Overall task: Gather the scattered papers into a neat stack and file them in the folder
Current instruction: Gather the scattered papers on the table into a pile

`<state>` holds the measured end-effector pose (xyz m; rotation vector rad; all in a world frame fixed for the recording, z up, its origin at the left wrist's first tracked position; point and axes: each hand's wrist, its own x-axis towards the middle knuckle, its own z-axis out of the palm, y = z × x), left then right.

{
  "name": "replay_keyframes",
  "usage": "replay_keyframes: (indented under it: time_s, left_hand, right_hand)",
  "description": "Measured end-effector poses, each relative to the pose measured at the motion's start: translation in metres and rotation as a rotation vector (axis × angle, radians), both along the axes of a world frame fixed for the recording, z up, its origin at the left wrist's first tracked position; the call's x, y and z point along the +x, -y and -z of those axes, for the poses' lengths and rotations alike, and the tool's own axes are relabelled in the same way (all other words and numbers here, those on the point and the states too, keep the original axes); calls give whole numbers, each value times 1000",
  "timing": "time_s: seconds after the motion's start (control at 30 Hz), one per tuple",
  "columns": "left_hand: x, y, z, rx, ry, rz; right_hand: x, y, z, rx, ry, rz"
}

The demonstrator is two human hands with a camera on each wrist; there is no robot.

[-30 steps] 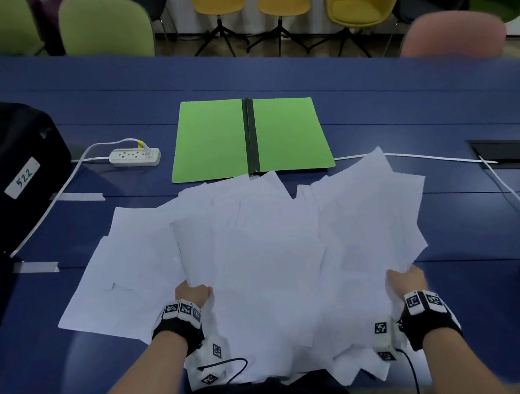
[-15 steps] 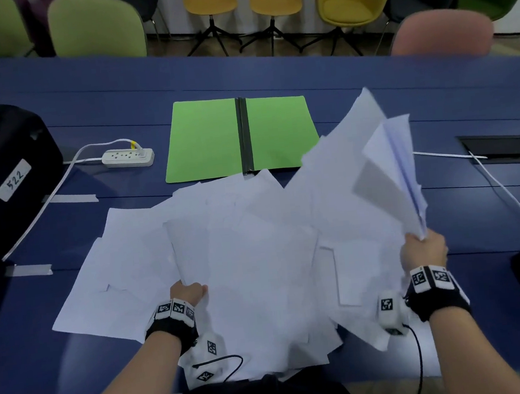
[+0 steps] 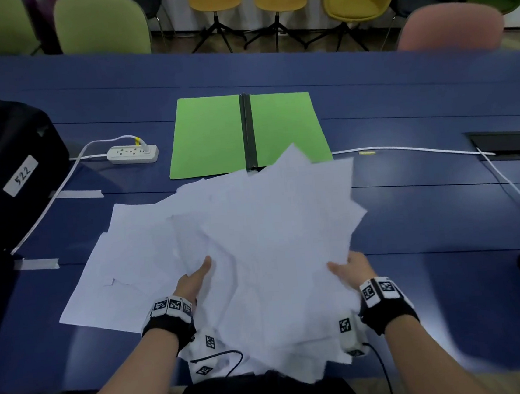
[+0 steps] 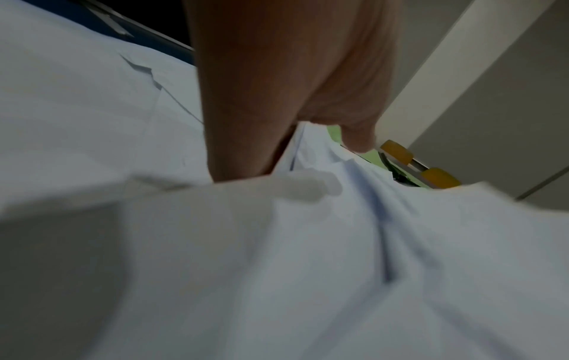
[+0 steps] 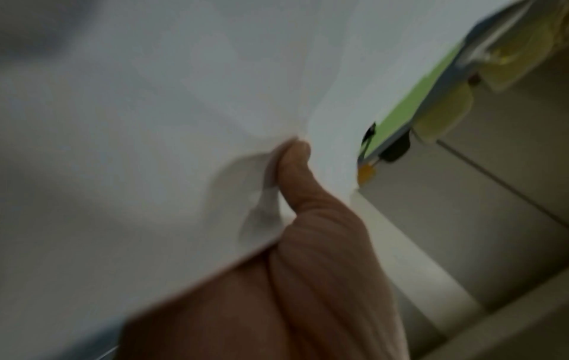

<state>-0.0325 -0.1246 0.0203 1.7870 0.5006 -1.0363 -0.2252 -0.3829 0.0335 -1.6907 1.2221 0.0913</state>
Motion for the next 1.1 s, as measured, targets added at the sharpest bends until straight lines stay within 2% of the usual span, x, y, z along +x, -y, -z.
replay_keyframes:
  time_s: [0.1,0.23,0.3,0.43,0.47,0.53,0.63,0.67,0.7,0.73,0.8,0.83,0.87,0.9,0.97,1.07,1.1]
  left_hand:
    - [-2,2,0,60,8,10]
    - [-1,1,11,169,61,78]
    - [-1,3,14,212,70,140]
    - [-4,7,11,269,74,243]
    - [-3,7,12,270,76,253]
    - [-3,7,12,271,38,274]
    - [10,0,35,189,-32,227]
    - [17,-6,59,155,-42,218]
    - [26,-14,92,153,-48,231]
    - [28,-19,107,140,-58,224]
    - [23,-19,99,104,-59,182]
    - [17,-15,78,71,-51,151]
    - [9,-8,46,25,-38,125]
    - [7,-6,39,-8,-33,92]
    - [-1,0,20,-24,-25,65]
    - [-4,1,20,53,25,96]
    - [-4,1,22,79,39,115]
  right_hand:
    - [4,-18,12,21,-108,-260]
    - [9,-21,18,128,-116,-358]
    - [14,-16,17,139,-88,-254]
    - [28,9,30,148,127,325]
    - [29,15,33,142,158,400]
    - [30,25,42,45,136,416]
    - [32,25,43,-159,15,263]
    - [33,22,39,-179,-38,197]
    - [33,18,37,-155,-101,116]
    - [33,12,33,-87,-168,12]
    - [29,-3,28,113,-322,-231]
    - [26,-9,27,197,-378,-302]
    - [22,-13,26,251,-400,-332]
    - [19,-15,28,265,-395,-330]
    - [16,-14,33,166,-320,-224]
    - [18,-13,36,-91,-192,82]
    - [18,-15,36,-78,-149,141]
